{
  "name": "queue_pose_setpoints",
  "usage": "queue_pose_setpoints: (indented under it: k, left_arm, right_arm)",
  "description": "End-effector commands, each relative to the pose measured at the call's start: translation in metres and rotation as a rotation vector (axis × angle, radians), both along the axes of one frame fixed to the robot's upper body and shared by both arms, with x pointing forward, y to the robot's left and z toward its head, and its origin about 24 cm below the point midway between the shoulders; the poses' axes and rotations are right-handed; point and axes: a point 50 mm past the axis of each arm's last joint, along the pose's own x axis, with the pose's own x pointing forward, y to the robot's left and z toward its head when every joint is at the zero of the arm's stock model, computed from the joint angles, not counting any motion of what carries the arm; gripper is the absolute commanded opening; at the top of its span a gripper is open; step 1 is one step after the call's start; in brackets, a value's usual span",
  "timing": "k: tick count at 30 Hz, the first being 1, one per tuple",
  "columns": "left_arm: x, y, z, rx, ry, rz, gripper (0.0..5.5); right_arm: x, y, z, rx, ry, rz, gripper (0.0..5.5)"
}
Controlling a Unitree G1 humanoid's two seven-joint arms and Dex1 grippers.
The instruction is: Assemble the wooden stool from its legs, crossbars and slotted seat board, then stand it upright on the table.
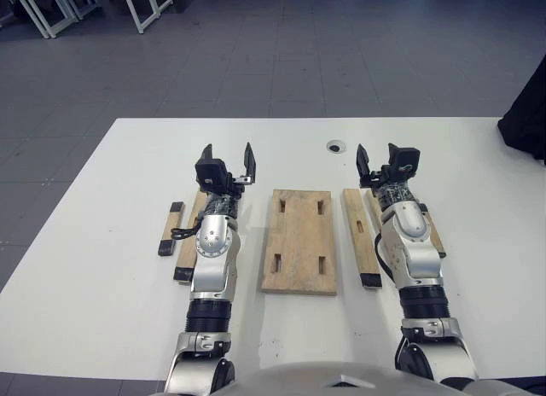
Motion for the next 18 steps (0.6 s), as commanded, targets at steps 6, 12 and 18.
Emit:
queue_pose_setpoints:
  k: [6, 12, 18]
  left_arm:
    - [0.003, -0.005, 0.006, 0.052, -0.022, -0.023, 4.23]
    - [0.003, -0.007, 0.000, 0.051, 0.025, -0.042, 4.23]
    - [0.007, -0.005, -0.008, 0.028, 0.132, -0.055, 4.23]
  right_arm:
    - [0.003, -0.006, -0.004, -0.031, 0.043, -0.033, 3.60]
    - [0.002, -0.003, 0.003, 0.002, 0.025, 0.001, 3.60]
    - [-0.004, 0.002, 0.003, 0.076, 0.026, 0.069, 3.60]
